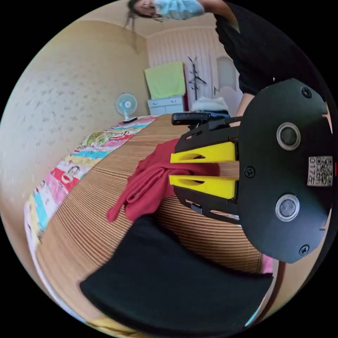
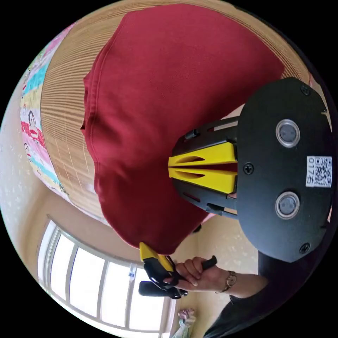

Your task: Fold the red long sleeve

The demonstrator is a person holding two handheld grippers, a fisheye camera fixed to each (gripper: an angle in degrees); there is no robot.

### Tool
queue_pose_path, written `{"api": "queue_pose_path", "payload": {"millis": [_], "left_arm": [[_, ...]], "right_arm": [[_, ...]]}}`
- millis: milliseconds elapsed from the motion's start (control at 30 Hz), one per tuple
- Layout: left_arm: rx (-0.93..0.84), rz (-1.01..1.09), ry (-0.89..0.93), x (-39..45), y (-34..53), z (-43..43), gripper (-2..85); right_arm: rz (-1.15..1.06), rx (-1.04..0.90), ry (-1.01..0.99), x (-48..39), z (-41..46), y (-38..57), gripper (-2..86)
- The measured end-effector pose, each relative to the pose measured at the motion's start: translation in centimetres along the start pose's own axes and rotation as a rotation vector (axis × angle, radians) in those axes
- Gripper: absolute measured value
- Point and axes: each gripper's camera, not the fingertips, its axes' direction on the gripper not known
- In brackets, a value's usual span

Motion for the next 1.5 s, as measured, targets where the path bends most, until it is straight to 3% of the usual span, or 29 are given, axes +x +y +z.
{"api": "queue_pose_path", "payload": {"millis": [133, 267, 367, 467, 533, 633, 733, 833, 900, 1033, 1067, 1233, 1400, 1500], "left_arm": [[-0.059, 0.209, -0.012, 8.4, -0.5, 3.3, 5.6], [-0.135, 0.380, 0.032, 17.0, 1.5, 11.8, 5.6], [-0.210, 0.367, 0.082, 19.6, 3.8, 19.6, 5.7], [-0.303, 0.304, 0.263, 19.0, 5.9, 24.9, 5.9], [-0.251, 0.260, 0.333, 17.4, 6.2, 24.3, 7.6], [-0.101, 0.164, 0.223, 12.3, 5.2, 20.2, 10.4], [0.011, 0.044, 0.029, 5.4, 3.2, 16.1, 14.5], [-0.026, -0.051, 0.006, -2.1, 0.5, 15.9, 19.2], [-0.194, -0.118, 0.156, -7.3, -1.7, 19.3, 22.3], [-0.272, -0.116, 0.258, -9.6, -2.5, 21.5, 19.9], [-0.387, -0.120, 0.342, -9.5, -2.1, 23.4, 18.6], [-0.478, -0.144, 0.273, -6.4, 1.9, 23.1, 15.4], [-0.453, -0.174, 0.487, 1.5, 6.8, 20.7, 13.5], [-0.408, -0.069, 0.555, 9.2, 7.3, 20.9, 13.4]], "right_arm": [[0.129, 0.144, -0.133, 3.2, -8.0, 5.4, 0.6], [0.274, 0.236, -0.087, 8.4, -15.5, 11.9, 1.0], [0.414, 0.292, -0.024, 13.9, -20.6, 17.2, 1.7], [0.522, 0.330, -0.035, 18.5, -24.1, 21.3, 3.5], [0.496, 0.350, -0.196, 20.9, -25.3, 22.2, 5.8], [0.388, 0.302, -0.428, 22.5, -24.3, 20.4, 10.6], [0.367, 0.214, -0.502, 23.5, -21.6, 17.3, 17.0], [0.330, 0.154, -0.509, 23.7, -19.4, 13.7, 21.7], [0.315, 0.118, -0.517, 23.6, -18.1, 11.6, 22.5], [0.306, 0.004, -0.598, 22.5, -14.3, 7.2, 18.7], [0.321, -0.014, -0.586, 22.2, -14.0, 6.9, 18.1], [0.360, -0.115, -0.551, 18.0, -15.2, 7.2, 13.4], [0.268, -0.098, -0.512, 12.1, -23.1, 9.5, 11.9], [0.171, -0.072, -0.422, 9.1, -30.1, 10.1, 11.6]]}}
